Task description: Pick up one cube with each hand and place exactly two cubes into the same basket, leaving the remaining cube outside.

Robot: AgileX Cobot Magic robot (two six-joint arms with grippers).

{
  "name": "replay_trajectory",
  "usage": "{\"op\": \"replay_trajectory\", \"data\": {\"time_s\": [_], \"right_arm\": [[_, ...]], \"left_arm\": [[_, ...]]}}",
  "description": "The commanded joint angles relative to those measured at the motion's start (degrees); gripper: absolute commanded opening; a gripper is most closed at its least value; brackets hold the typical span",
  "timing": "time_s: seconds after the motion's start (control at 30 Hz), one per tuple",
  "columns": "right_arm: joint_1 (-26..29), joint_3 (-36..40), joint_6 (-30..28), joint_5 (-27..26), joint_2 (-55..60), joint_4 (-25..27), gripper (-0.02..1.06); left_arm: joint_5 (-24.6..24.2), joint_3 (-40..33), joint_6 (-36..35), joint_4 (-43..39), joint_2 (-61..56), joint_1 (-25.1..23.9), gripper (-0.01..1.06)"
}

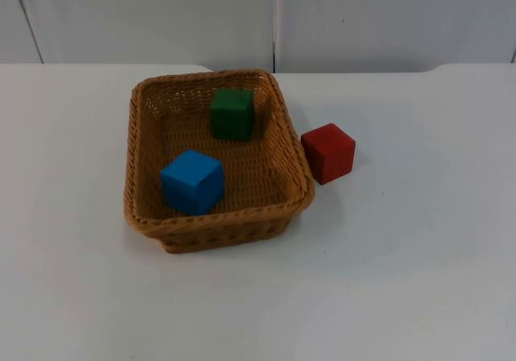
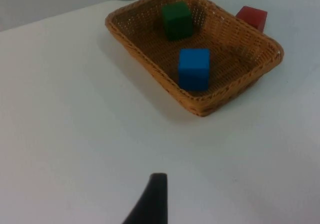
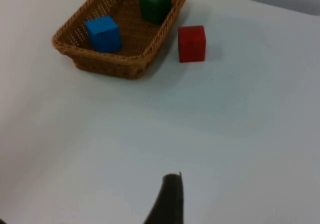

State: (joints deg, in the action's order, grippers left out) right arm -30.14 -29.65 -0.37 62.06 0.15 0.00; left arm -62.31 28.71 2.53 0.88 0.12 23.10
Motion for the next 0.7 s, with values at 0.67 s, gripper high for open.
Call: {"op": "replay_trajectory", "data": {"time_s": [0.67], "right_arm": [[0.19, 0.08, -0.42, -0.23, -0.15, 0.00, 1.05]], "left_arm": [[0.72, -0.32, -0.88, -0.88, -0.12, 0.27, 1.05]]}}
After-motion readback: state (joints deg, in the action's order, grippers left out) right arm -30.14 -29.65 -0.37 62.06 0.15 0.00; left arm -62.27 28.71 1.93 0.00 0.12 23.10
